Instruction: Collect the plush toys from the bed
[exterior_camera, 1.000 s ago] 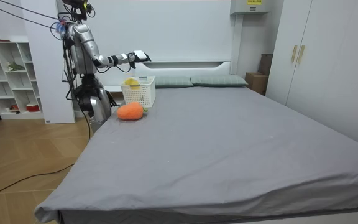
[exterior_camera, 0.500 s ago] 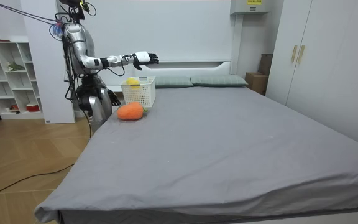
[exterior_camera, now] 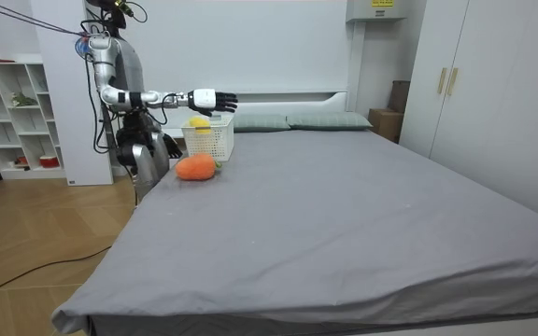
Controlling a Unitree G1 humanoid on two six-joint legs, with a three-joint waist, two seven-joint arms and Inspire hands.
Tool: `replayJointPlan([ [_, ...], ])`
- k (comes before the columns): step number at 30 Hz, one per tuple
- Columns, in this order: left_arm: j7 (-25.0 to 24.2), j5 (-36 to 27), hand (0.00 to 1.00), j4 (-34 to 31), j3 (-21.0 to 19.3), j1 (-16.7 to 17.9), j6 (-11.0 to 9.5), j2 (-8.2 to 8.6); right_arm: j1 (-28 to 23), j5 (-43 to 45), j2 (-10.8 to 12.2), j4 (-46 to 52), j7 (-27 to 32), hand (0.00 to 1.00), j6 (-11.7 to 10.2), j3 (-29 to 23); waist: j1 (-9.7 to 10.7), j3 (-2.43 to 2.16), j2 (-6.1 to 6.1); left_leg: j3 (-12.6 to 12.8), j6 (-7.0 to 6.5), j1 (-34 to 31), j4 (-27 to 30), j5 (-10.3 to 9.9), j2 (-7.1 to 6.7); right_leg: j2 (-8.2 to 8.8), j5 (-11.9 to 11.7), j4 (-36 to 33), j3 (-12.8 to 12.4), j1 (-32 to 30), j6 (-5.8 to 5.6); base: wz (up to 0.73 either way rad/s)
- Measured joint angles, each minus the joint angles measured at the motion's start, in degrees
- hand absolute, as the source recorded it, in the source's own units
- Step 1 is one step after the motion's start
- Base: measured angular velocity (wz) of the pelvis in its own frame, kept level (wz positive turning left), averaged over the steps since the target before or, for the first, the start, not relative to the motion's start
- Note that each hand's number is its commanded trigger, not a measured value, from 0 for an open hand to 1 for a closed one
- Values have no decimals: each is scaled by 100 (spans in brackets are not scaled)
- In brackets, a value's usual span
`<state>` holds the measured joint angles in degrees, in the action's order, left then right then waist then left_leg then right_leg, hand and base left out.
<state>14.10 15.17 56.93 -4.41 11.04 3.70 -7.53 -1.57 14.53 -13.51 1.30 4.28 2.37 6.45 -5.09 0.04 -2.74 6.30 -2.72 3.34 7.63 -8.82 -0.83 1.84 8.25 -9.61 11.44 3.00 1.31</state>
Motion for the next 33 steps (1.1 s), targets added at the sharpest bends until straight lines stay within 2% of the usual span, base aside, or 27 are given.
replayJointPlan([
  [6,28,-121,0,0,9,-10,1,32,-39,25,4,-677,-4,0,0,-102,59,6,21,-11,-1,-7,4,-1,-2,1,3,5,-1,-6,-5,0],
  [11,28,-133,0,-5,13,-16,1,38,-212,162,39,-983,-78,0,8,-92,121,-18,64,-31,-1,-27,11,-1,-5,2,5,38,18,-4,-7,1],
  [18,47,-234,0,-8,21,-16,1,38,-414,204,268,-1204,-255,0,18,-70,150,-21,68,-29,3,0,-2,-5,-2,-6,5,76,18,19,-6,0],
  [26,30,-338,0,-88,23,-16,-9,36,-433,891,270,-2020,-545,0,27,400,78,11,39,-49,-1,-71,11,-34,-4,4,11,92,81,6,-17,2],
  [28,30,-396,0,-123,29,-17,-7,38,-434,922,274,-2433,-708,0,135,576,24,28,21,-71,-4,-76,11,-37,-11,9,15,95,100,10,-23,4],
  [33,31,-431,0,-156,127,-11,-7,37,-415,1080,273,-3036,-951,0,183,742,-21,32,13,-190,-13,-92,12,-44,-49,23,33,102,166,34,-49,9],
])
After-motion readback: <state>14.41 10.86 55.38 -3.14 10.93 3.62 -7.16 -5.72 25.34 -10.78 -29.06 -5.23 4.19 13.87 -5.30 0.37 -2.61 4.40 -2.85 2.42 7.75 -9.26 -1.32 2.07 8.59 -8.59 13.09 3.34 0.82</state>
